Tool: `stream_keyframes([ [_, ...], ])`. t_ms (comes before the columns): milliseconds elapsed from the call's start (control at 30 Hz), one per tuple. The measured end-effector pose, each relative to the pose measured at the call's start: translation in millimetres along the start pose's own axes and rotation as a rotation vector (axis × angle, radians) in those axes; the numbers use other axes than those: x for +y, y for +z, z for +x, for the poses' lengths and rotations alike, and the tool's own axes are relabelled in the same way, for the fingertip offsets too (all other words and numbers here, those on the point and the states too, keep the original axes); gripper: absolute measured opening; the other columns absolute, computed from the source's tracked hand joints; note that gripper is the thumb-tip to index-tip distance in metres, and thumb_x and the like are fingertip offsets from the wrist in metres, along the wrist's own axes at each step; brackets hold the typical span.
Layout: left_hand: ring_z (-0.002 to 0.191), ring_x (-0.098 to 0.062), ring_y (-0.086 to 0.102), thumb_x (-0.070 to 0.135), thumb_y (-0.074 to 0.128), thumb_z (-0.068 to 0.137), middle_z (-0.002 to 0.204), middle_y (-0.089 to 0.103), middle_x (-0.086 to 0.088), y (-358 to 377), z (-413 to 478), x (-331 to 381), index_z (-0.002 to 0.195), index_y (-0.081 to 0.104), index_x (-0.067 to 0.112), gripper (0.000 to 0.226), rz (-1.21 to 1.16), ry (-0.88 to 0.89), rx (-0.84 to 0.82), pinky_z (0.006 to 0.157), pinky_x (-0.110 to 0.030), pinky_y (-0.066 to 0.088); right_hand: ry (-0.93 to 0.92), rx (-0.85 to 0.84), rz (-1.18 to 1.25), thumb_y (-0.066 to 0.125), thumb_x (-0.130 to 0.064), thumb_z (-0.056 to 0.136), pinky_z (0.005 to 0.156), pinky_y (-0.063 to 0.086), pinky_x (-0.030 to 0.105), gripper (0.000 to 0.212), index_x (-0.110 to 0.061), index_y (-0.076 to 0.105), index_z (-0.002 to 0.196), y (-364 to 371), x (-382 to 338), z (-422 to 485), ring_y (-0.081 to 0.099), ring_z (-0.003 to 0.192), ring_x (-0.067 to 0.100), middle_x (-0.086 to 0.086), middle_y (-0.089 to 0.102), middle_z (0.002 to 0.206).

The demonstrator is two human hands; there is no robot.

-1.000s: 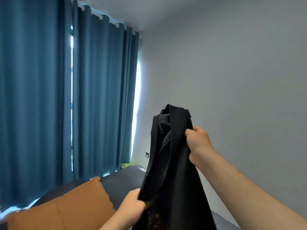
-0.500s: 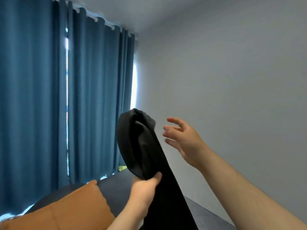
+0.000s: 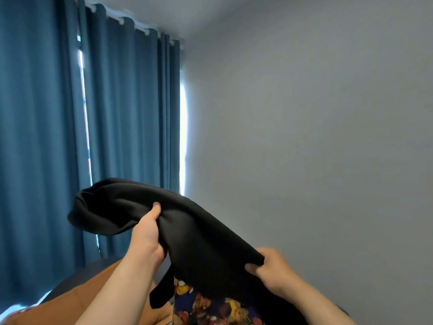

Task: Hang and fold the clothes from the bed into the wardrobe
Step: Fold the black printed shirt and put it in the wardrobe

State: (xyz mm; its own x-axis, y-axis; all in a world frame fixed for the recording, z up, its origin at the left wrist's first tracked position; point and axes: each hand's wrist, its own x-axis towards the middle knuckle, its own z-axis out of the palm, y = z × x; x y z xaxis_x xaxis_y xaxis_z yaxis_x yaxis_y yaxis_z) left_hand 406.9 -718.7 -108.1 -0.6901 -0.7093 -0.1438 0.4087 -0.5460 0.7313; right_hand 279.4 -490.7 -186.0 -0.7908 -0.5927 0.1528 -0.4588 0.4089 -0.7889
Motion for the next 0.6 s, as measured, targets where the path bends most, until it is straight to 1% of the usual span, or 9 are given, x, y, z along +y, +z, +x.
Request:
stream_keyframes([
  [33,0.092,-0.031,0.067,0.04,0.064,0.089,0.106,0.07,-0.014,-8,-1,4,0.116,0.061,0.008,0.042,0.074,0.015,0.028,0.071,-0.04,0.054,-0.026,0.032,-0.045,0.066,-0.01,0.088,0.073,0.052,0.029,0.011,-0.019,0.069,0.081,-6,-5,5,0.067,0.076,0.009,-0.005,0.071,0.076],
  [100,0.065,-0.024,0.063,0.046,0.06,0.091,0.073,0.067,-0.009,-31,-6,10,0.096,0.059,0.009,0.037,0.357,-0.092,0.001,0.057,-0.029,0.049,-0.106,0.101,-0.166,0.063,-0.015,0.089,0.073,0.05,0.025,0.02,-0.031,0.069,0.079,-22,-21,10,0.064,0.077,0.002,-0.012,0.071,0.078],
  [167,0.044,-0.02,0.05,0.054,0.056,0.091,0.047,0.053,-0.004,-50,-27,21,0.079,0.055,0.01,0.046,1.037,-0.25,-0.129,0.05,-0.023,0.04,-0.225,0.14,-0.289,0.06,-0.016,0.089,0.078,0.052,0.031,0.023,-0.037,0.067,0.081,-35,-35,15,0.063,0.084,0.006,-0.012,0.07,0.084],
  [233,0.048,-0.02,0.059,0.049,0.056,0.091,0.054,0.064,-0.004,-42,-43,31,0.075,0.062,0.011,0.042,1.589,-0.08,-0.31,0.052,-0.025,0.049,-0.375,0.142,-0.464,0.055,-0.011,0.087,0.084,0.05,0.035,0.034,-0.043,0.067,0.091,-42,-53,18,0.061,0.095,0.014,-0.011,0.069,0.096],
  [333,0.078,-0.005,0.066,0.048,0.064,0.075,0.085,0.07,0.01,-10,-42,24,0.089,0.063,0.03,0.023,1.491,0.381,-0.41,0.072,-0.026,0.054,-0.736,0.244,-0.68,0.05,0.001,0.072,0.084,0.05,0.041,0.05,-0.028,0.071,0.106,-36,-78,20,0.063,0.088,0.019,-0.006,0.071,0.093],
  [367,0.091,0.0,0.063,0.048,0.068,0.067,0.097,0.067,0.016,0,-46,18,0.1,0.058,0.039,0.035,1.441,0.432,-0.455,0.08,-0.024,0.052,-0.85,0.292,-0.687,0.048,0.0,0.067,0.087,0.049,0.04,0.048,-0.025,0.072,0.101,-29,-83,17,0.063,0.082,0.017,-0.007,0.07,0.087],
  [433,0.096,0.004,0.062,0.026,0.075,0.067,0.101,0.067,0.022,8,-46,3,0.112,0.051,0.041,0.054,1.287,0.341,-0.696,0.082,-0.019,0.051,-1.027,0.45,-0.644,0.046,-0.003,0.068,0.098,0.042,0.036,0.041,-0.022,0.073,0.092,-17,-89,14,0.062,0.08,0.012,-0.009,0.069,0.084],
  [500,0.093,0.001,0.065,0.004,0.069,0.074,0.097,0.07,0.018,7,-49,-15,0.12,0.053,0.029,0.055,1.071,0.179,-0.86,0.077,-0.017,0.05,-1.103,0.635,-0.523,0.05,-0.004,0.069,0.1,0.042,0.037,0.032,-0.018,0.073,0.086,-9,-96,12,0.061,0.081,0.014,-0.005,0.067,0.086],
  [600,0.111,-0.033,0.063,-0.002,0.066,0.074,0.118,0.066,-0.019,-1,-47,-35,0.126,0.058,0.009,0.054,0.64,0.011,-0.882,0.09,-0.038,0.051,-0.9,0.786,-0.265,0.055,-0.019,0.062,0.093,0.045,0.043,0.041,-0.023,0.065,0.102,-1,-99,8,0.053,0.098,0.02,-0.003,0.055,0.108],
])
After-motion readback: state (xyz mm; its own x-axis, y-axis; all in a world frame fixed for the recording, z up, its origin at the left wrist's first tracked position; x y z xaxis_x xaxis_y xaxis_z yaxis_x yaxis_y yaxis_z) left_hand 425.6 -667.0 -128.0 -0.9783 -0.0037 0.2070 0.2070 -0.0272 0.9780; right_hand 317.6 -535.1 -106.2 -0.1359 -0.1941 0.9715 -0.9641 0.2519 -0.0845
